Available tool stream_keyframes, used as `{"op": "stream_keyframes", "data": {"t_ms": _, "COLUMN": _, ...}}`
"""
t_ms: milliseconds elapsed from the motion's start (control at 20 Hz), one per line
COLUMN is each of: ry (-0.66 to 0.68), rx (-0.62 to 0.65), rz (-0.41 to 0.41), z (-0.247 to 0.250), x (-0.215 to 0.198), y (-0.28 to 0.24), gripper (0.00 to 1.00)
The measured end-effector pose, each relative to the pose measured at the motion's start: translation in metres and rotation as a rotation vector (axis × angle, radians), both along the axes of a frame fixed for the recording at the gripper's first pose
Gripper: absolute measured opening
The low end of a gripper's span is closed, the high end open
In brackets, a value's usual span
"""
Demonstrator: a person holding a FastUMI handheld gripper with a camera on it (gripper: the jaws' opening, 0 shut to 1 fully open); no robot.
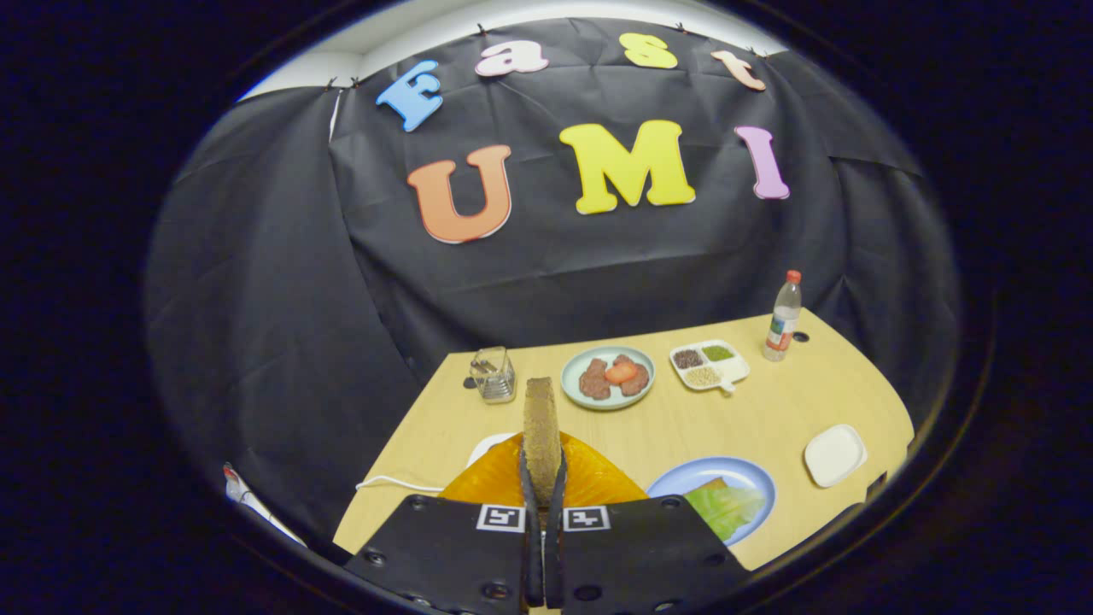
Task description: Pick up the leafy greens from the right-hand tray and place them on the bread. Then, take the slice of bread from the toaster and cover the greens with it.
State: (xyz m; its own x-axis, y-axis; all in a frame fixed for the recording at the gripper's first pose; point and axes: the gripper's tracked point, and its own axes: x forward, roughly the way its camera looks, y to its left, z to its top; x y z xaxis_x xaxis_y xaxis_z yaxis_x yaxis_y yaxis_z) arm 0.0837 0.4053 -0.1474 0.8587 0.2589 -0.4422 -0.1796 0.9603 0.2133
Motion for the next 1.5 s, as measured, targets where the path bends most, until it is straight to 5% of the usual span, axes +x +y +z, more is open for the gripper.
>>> {"op": "stream_keyframes", "data": {"t_ms": 350, "ry": -0.047, "rx": -0.013, "rz": -0.046, "z": 0.012, "x": -0.001, "y": -0.083, "gripper": 0.01}}
{"op": "stream_keyframes", "data": {"t_ms": 1000, "ry": 0.187, "rx": 0.024, "rz": 0.013, "z": -0.147, "x": -0.002, "y": -0.116, "gripper": 0.01}}
{"op": "stream_keyframes", "data": {"t_ms": 1500, "ry": 0.242, "rx": 0.051, "rz": -0.001, "z": -0.199, "x": 0.004, "y": -0.147, "gripper": 0.05}}
